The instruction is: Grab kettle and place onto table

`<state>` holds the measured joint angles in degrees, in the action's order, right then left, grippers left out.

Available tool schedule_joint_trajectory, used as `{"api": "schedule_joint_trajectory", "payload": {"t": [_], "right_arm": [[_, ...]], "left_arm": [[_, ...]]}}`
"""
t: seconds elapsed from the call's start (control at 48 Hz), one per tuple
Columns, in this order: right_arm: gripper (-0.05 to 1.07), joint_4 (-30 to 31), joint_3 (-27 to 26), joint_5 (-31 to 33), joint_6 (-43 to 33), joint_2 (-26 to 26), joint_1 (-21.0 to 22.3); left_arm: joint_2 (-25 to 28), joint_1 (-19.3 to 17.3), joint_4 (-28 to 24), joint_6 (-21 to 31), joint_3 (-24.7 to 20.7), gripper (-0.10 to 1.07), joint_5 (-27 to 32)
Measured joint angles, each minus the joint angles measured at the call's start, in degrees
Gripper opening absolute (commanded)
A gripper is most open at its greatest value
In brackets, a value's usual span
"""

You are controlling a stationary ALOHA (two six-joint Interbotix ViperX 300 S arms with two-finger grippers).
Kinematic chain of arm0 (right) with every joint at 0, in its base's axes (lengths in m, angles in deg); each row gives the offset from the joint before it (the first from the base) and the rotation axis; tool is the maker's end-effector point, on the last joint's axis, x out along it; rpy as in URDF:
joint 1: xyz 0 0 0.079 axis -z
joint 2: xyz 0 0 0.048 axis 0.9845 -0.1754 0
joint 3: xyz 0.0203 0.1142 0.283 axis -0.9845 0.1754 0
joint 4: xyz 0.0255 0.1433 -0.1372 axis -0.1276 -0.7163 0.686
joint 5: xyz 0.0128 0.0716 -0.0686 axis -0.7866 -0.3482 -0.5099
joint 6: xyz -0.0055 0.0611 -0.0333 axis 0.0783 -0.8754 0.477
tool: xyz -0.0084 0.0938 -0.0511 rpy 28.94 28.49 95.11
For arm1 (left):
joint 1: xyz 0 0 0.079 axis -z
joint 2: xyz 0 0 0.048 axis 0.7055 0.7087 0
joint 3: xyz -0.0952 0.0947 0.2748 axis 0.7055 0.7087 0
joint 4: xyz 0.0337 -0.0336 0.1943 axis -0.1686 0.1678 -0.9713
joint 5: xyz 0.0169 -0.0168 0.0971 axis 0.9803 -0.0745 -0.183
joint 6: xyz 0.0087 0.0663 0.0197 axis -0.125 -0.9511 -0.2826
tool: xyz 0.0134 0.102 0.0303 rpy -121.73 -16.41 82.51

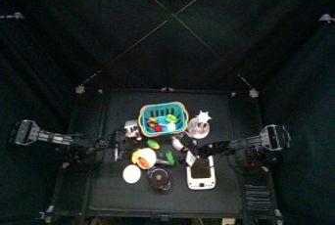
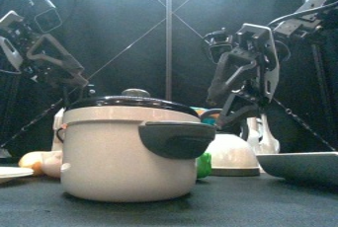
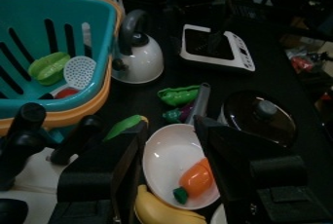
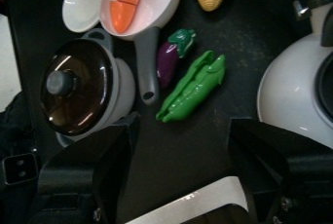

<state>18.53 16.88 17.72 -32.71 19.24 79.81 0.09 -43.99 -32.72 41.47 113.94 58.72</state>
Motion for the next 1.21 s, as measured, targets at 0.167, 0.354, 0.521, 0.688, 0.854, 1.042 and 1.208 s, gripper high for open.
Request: {"api": "schedule_joint_trajectory", "payload": {"t": [0.167, 0.354, 0.521, 0.688, 0.854, 1.042, 1.208], "right_arm": [[0.94, 1.2, 0.1, 2.3, 0.0, 4.2, -0.1], [0.94, 3.0, 1.1, 3.3, -0.1, 12.0, -1.3], [0.94, 4.7, 2.8, 3.5, -0.1, 16.2, -2.0], [0.93, 8.6, 3.9, 3.6, 0.0, 16.8, -1.4], [0.93, 9.8, 3.9, 4.8, 0.1, 16.8, 1.8], [0.93, 13.2, 5.3, 9.7, 0.2, 17.0, 2.7], [0.93, 14.6, 7.2, 14.5, 0.1, 17.0, 2.8]], "left_arm": [[-0.3, -0.1, 1.0, -0.1, 0.1, 0.82, 0.0], [-0.4, -0.4, 1.0, -0.2, 0.4, 0.82, -0.1], [-0.4, -0.4, 1.1, 0.0, 0.8, 0.82, 0.0], [-0.1, -0.2, 1.1, 0.0, 0.8, 0.82, 0.0], [0.8, 1.1, 1.2, 0.2, 0.8, 0.82, 0.0], [4.0, 2.2, 3.9, -0.2, -0.7, 0.82, -0.1], [8.3, 2.5, 3.1, 0.1, -1.5, 0.82, 0.0]]}}
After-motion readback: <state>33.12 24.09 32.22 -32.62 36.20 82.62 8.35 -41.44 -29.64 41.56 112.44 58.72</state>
